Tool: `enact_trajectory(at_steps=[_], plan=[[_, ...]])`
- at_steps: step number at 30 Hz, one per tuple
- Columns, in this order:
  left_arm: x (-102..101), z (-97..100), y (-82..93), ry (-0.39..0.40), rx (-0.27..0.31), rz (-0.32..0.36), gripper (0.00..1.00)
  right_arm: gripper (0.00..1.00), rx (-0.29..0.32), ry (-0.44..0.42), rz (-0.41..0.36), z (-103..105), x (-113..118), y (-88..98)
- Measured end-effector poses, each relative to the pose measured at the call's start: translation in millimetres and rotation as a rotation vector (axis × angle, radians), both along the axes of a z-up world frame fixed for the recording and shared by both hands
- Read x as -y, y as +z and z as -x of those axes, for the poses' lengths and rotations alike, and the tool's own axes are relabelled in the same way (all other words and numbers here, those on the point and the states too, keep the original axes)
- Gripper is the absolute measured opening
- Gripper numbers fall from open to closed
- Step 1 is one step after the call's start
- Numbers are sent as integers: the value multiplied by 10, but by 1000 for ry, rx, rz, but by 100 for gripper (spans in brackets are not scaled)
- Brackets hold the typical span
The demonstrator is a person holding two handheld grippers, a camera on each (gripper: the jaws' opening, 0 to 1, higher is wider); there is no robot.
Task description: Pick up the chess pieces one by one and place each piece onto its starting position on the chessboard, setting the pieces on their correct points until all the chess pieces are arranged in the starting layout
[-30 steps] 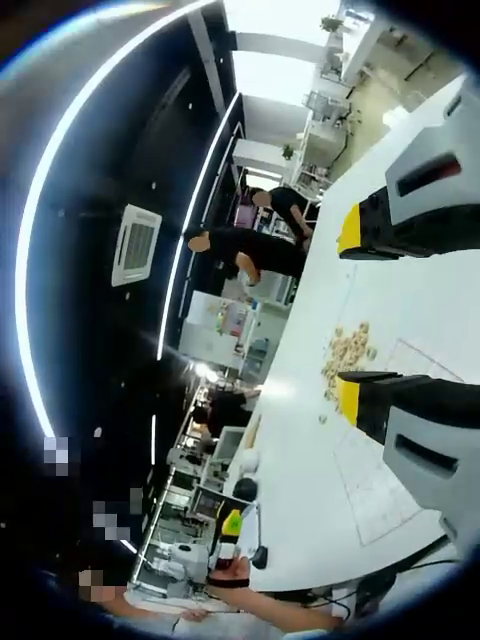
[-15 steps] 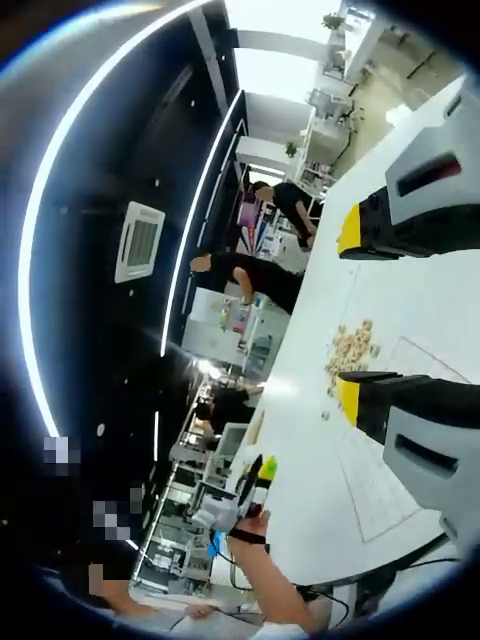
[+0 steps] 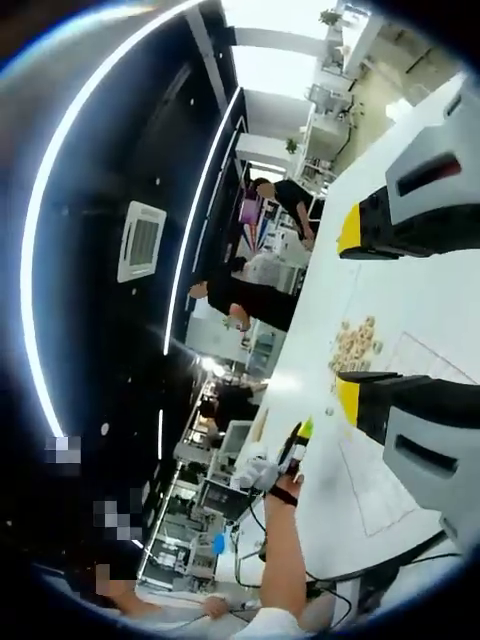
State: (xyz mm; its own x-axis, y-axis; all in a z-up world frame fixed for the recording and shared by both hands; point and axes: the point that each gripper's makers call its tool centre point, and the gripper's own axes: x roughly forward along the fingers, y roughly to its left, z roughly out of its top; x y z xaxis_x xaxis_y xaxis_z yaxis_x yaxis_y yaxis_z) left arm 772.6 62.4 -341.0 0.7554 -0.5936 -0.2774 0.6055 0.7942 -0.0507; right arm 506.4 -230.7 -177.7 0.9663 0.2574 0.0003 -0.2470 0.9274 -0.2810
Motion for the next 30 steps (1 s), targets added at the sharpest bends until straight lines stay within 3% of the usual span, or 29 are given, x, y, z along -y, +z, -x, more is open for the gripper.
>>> enact_trajectory(at_steps=[6, 11, 18, 26, 30], plan=[[36, -222, -302, 31, -50, -52, 33, 47, -44, 115, 46, 94, -231, -83], [84, -320, -485, 41, -81, -80, 33, 47, -90, 269, 42, 195, -526, -189], [128, -244, -643, 51, -110, -104, 33, 45, -185, 404, 41, 267, -747, -425], [86, -278, -638, 65, -108, -92, 28, 44, -190, 419, 46, 282, -781, -450], [62, -283, -626, 84, -107, -83, 20, 44, -194, 417, 50, 280, -774, -453]])
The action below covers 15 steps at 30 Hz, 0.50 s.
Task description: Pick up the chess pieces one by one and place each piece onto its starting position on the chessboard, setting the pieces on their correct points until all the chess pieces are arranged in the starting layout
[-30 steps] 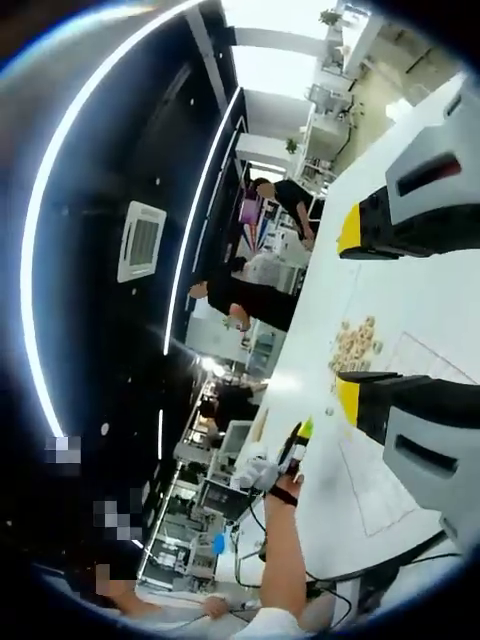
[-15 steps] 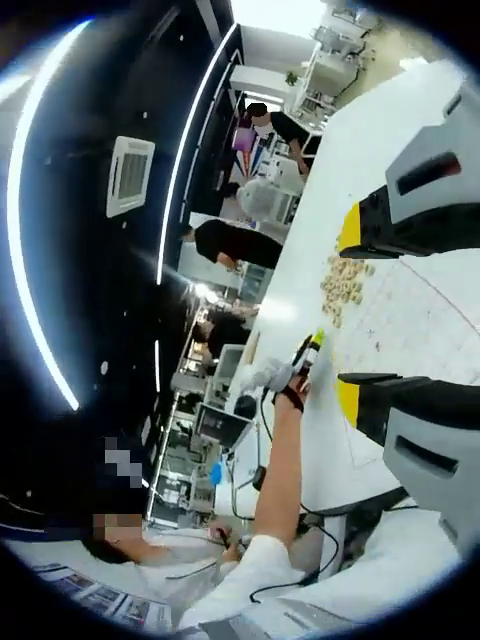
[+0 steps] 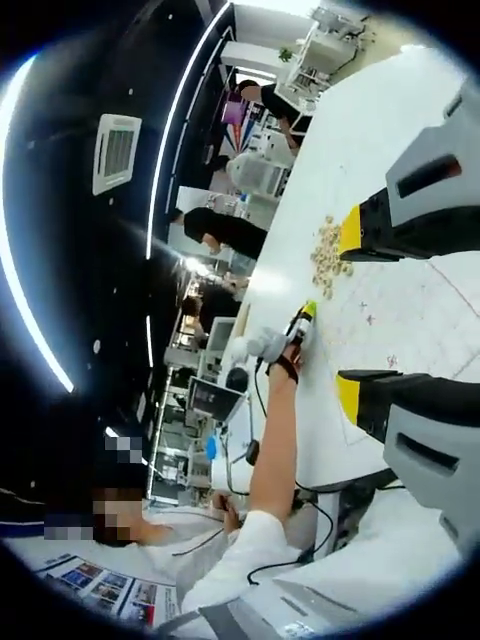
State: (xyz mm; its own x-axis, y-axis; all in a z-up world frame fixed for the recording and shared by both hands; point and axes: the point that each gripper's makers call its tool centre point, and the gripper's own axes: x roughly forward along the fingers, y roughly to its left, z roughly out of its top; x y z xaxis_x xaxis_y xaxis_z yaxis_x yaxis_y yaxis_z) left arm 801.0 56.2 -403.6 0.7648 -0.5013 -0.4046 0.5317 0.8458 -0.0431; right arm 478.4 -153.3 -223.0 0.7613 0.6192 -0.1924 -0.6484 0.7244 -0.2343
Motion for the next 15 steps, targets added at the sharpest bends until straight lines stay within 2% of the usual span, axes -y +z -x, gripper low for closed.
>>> enact_trajectory(at_steps=[2, 6, 11, 15], plan=[[16, 14, 4, -11, 2, 9, 20, 44, -2, -3, 1, -6, 9, -5], [51, 71, 60, -52, 56, -35, 20, 43, -8, -4, 4, -22, 24, -29], [79, 348, 181, -123, 136, -98, 20, 44, -5, -11, 45, -55, 19, -88], [60, 671, 254, -148, 160, -83, 20, 43, -11, -8, 57, -71, -10, -118]])
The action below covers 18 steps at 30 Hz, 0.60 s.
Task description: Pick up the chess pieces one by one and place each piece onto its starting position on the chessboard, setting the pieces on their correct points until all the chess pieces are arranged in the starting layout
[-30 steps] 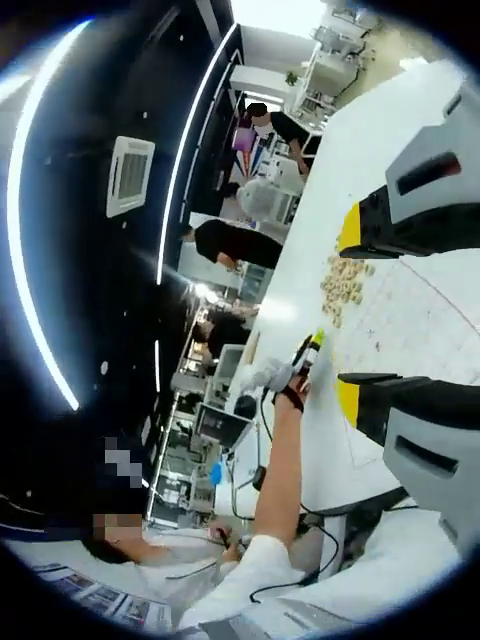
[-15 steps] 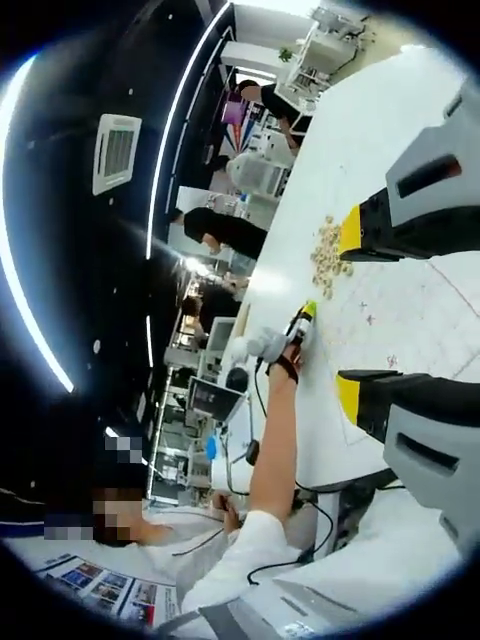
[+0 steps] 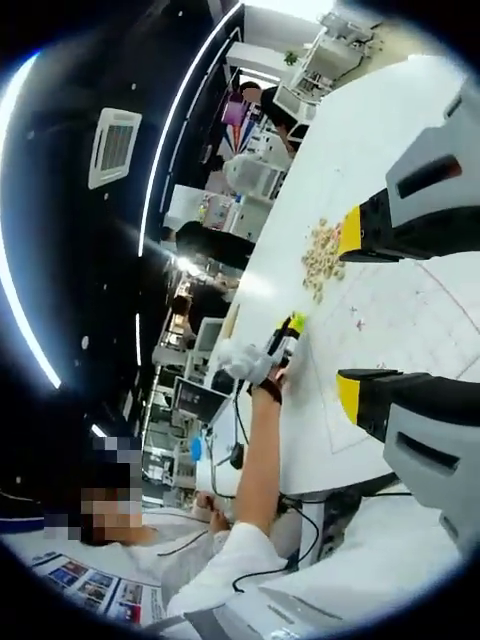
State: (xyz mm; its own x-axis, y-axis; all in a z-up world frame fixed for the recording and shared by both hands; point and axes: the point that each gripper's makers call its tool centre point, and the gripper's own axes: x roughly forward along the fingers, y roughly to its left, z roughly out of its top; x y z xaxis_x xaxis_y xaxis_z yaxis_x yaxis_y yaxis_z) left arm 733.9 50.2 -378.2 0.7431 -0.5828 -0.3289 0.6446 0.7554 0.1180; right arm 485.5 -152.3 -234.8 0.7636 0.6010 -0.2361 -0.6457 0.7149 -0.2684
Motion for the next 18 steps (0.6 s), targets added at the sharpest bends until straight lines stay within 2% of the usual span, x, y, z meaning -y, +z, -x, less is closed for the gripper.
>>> enact_trajectory(at_steps=[3, 5, 9, 10, 18], plan=[[-25, 206, 24, -21, 8, -4, 20, 43, 1, 3, 2, 2, -23, 3], [-57, 249, 7, -38, -8, 3, 20, 43, 2, 5, 2, 3, -32, 8], [-128, 313, -59, -20, -136, 117, 20, 43, 4, 4, 4, -2, -38, 15], [-154, 315, -82, -17, -154, 121, 20, 43, 4, 4, 4, -1, -39, 17], [-228, 324, -214, -16, -180, 103, 20, 43, 8, 3, 2, 12, -30, 20]])
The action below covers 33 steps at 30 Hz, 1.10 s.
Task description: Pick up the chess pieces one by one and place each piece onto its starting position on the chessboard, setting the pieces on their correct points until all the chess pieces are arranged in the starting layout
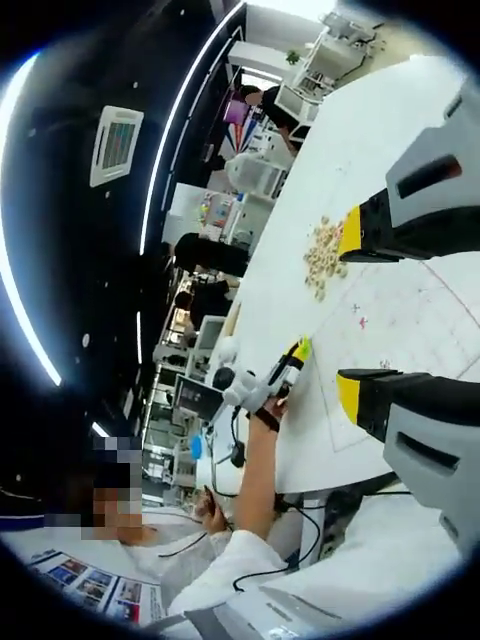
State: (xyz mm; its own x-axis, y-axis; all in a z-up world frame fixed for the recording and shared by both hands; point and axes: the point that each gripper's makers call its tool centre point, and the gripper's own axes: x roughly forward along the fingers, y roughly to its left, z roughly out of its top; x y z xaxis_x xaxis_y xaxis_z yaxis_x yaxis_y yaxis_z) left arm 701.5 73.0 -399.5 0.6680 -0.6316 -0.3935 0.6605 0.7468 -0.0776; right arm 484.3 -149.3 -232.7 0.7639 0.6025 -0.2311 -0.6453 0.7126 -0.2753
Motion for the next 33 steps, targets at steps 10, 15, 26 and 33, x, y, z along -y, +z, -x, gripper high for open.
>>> enact_trajectory(at_steps=[10, 15, 26, 33], plan=[[53, -7, -62, 1, -31, -14, 20, 43, 5, -11, -9, -7, 47, 15], [44, 13, -60, -4, -26, -21, 30, 43, 6, -10, -9, -6, 42, 14], [199, -2, 107, -20, 3, -17, 41, 43, 4, -13, -11, -21, 49, 18], [505, -184, 181, -40, 7, -37, 43, 43, 1, -10, -9, -24, 35, 4]])
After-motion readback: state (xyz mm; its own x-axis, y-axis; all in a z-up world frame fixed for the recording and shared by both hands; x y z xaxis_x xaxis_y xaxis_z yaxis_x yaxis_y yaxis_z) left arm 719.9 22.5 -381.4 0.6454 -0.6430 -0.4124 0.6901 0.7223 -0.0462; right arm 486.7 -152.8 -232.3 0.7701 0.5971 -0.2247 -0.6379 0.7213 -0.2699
